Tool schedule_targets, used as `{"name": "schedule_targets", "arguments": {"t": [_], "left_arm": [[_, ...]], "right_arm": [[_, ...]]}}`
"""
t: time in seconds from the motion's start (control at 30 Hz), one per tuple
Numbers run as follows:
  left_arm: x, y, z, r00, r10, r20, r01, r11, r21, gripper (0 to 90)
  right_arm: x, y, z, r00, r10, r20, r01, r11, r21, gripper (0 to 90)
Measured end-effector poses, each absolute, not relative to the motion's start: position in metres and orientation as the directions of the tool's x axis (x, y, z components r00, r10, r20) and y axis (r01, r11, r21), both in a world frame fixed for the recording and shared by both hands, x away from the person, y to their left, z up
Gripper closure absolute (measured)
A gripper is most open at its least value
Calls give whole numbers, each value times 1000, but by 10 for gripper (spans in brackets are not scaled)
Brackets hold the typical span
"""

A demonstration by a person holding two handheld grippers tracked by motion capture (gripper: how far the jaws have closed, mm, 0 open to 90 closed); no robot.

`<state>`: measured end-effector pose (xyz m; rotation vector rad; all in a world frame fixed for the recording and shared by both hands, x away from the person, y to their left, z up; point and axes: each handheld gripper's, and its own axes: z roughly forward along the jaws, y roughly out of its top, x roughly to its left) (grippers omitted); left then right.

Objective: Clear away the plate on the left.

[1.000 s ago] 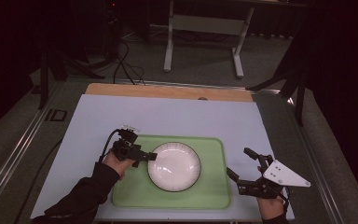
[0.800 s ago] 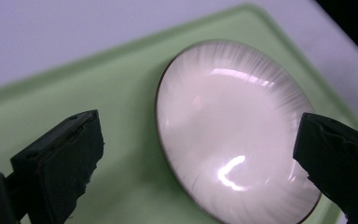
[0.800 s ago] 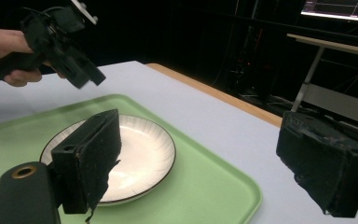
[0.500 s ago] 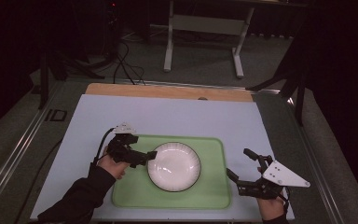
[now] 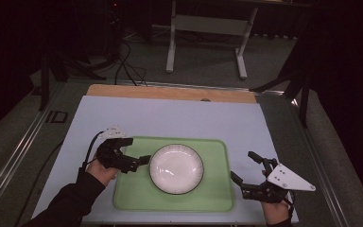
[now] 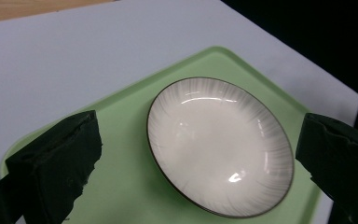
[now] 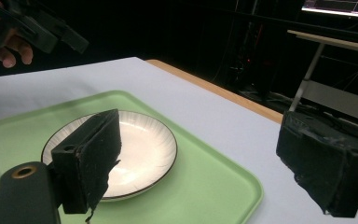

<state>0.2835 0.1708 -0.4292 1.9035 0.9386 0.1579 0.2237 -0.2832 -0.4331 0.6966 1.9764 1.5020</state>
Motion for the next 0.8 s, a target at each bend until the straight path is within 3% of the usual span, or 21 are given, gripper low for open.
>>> {"name": "schedule_targets", "arguments": {"t": [0.8], "left_arm": [[238, 197, -435, 701, 689, -182, 460, -242, 854, 5]], "right_arm": [[224, -280, -433, -716, 686, -131, 67, 253, 965, 134]]}}
